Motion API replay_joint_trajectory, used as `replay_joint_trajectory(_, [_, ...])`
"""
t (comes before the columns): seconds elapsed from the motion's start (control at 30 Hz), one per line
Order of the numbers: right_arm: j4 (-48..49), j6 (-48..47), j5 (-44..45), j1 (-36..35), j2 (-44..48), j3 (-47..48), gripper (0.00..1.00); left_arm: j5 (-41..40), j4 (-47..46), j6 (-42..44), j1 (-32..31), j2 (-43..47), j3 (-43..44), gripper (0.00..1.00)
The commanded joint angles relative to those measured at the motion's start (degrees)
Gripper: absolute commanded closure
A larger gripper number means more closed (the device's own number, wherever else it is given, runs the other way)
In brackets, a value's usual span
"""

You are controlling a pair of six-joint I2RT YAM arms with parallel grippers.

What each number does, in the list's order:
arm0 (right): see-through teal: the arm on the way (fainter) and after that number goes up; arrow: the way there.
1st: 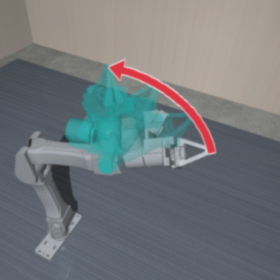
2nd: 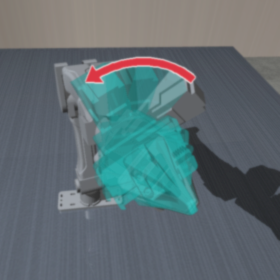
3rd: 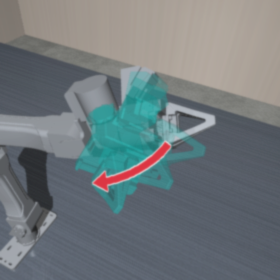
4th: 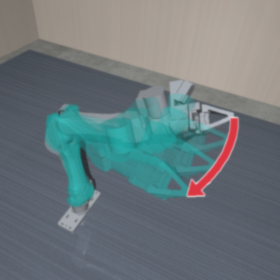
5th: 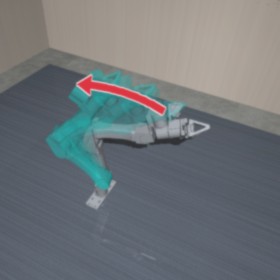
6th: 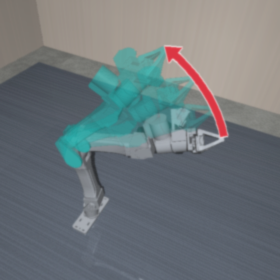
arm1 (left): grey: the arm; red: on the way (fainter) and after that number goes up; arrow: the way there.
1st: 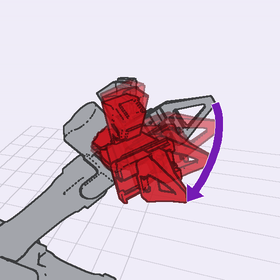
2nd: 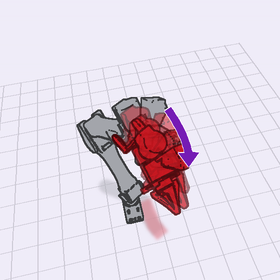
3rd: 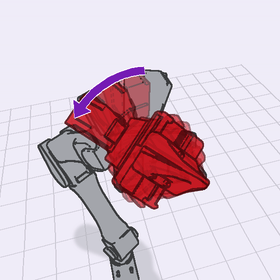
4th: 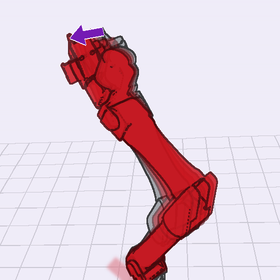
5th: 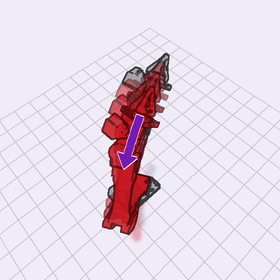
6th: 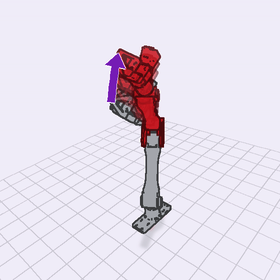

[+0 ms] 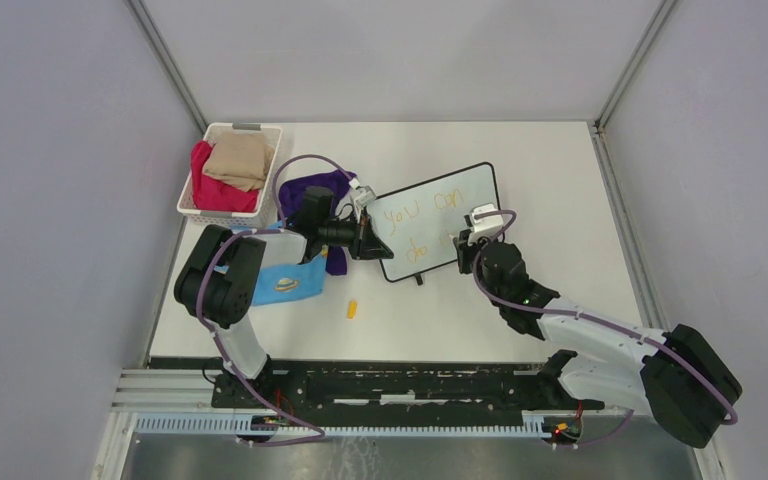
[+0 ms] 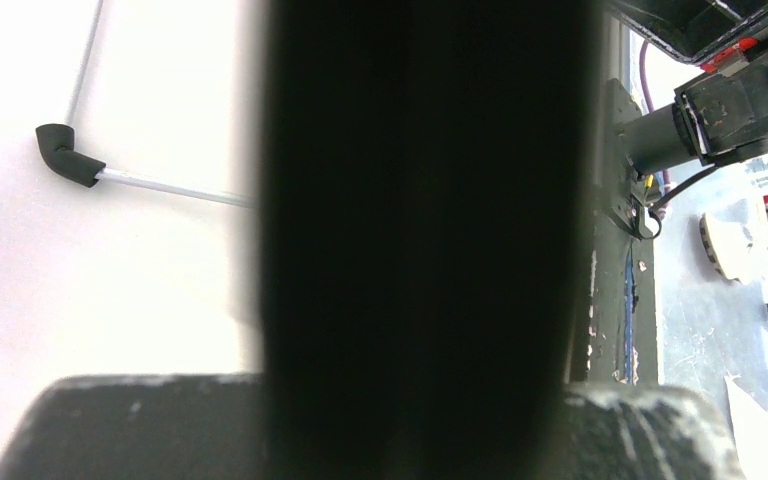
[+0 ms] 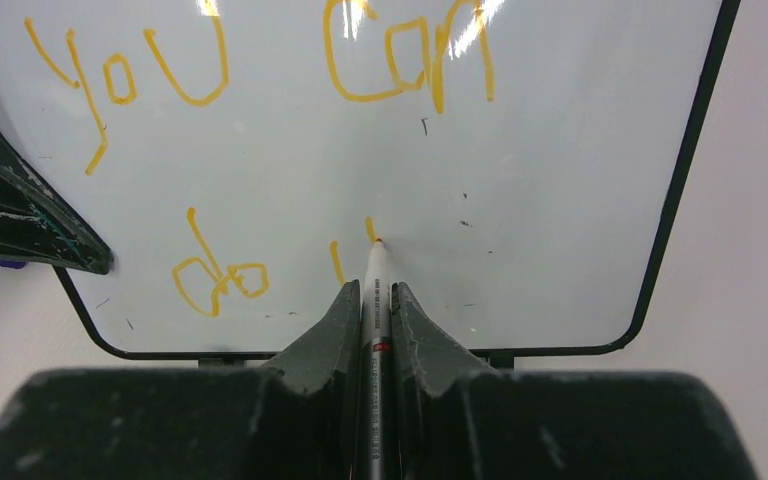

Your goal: Write a sentence on the whiteboard

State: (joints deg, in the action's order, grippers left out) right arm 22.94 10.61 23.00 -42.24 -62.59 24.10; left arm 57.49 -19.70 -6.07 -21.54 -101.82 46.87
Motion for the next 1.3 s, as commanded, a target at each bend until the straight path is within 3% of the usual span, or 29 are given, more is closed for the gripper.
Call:
replay_joint_trajectory(0.0, [1.8, -0.8, 1.8, 0.6, -0.1, 2.9, 1.0, -6.5, 7.4, 3.6, -1.8, -2.8, -0.9, 0.98])
replay_joint_trajectory(1.27, [-0.8, 2.4, 3.8, 1.5, 3.6, -3.9, 1.0, -6.6, 7.9, 3.9, -2.1, -2.9, -0.8, 0.98])
